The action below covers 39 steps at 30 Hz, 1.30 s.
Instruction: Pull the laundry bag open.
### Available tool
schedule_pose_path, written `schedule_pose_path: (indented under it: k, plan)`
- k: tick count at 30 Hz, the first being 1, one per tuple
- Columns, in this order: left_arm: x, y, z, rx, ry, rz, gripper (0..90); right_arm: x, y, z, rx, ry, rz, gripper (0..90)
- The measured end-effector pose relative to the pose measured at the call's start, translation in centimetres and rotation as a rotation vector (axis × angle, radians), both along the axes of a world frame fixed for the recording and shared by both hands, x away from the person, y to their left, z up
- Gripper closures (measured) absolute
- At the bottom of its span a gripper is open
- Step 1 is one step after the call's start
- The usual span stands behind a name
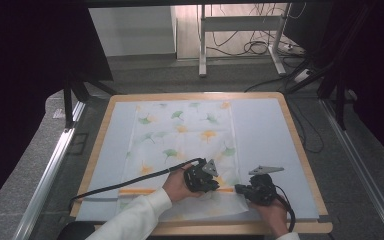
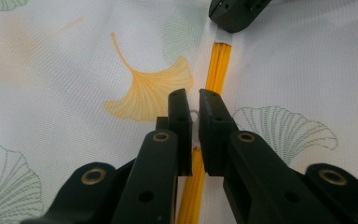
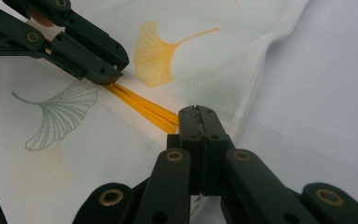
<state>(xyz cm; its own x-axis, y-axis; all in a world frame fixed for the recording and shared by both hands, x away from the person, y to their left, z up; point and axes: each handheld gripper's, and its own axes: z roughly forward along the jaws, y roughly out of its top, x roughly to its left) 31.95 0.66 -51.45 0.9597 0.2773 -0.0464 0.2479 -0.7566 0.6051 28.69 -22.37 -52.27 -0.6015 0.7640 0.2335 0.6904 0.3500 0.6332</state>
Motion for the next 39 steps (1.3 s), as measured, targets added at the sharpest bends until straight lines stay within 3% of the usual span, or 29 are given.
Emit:
schedule_pose_path:
  k: [10, 16, 26, 39]
  plan:
    - [0.0, 0.3, 0.1, 0.016, 0.005, 0.001, 85.1, 0.0, 0.0, 0.0, 0.001, -0.002, 0.003, 89.8]
    - [0.2, 1.1, -0.1, -0.009, 0.041, 0.017, 85.1, 0.0, 0.0, 0.0, 0.002, -0.003, 0.006, 89.9]
    - [-0.2, 1.6, 0.1, 0.019, 0.026, 0.017, 85.1, 0.0, 0.0, 0.0, 0.002, -0.007, 0.008, 89.8]
    - [-0.3, 4.1, -0.1, 0.002, 0.056, 0.043, 85.2, -0.1, 0.0, -0.1, 0.001, -0.011, 0.01, 89.8]
